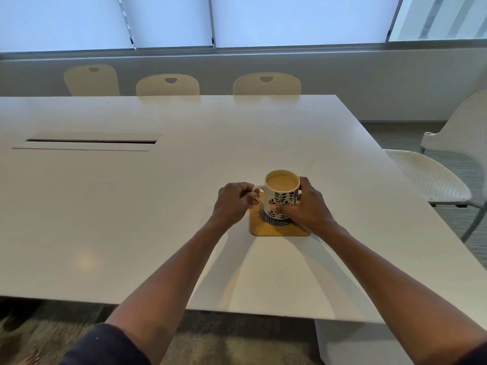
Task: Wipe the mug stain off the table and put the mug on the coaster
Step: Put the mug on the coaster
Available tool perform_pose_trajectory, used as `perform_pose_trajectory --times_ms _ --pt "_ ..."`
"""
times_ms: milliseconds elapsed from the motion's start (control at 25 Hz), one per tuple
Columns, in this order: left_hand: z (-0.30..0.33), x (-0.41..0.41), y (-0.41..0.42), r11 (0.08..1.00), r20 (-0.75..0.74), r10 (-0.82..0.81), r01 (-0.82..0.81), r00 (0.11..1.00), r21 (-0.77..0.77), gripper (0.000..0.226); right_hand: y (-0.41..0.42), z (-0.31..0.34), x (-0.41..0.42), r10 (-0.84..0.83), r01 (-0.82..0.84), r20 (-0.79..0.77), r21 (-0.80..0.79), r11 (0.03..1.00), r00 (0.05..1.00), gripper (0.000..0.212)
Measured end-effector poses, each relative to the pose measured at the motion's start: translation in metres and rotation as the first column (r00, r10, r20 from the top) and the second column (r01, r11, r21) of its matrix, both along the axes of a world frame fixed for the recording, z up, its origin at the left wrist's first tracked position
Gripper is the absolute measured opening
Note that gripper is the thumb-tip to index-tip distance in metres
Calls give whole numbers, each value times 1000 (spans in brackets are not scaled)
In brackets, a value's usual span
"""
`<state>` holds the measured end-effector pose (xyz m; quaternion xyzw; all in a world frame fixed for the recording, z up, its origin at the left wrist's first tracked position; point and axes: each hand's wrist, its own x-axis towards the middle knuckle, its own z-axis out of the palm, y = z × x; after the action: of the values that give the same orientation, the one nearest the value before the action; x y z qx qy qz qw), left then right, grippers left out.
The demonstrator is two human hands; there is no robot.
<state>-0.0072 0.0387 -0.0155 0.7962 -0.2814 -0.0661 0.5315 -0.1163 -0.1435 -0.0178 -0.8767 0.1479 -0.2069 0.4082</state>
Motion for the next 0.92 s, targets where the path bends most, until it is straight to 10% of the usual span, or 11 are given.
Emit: perform_pose_trajectory --times_ms 920 --pt "-3 1 7 1000 -5 8 -8 1000 9 13 11 1 -1 -20 20 -17 -27 999 1000 90"
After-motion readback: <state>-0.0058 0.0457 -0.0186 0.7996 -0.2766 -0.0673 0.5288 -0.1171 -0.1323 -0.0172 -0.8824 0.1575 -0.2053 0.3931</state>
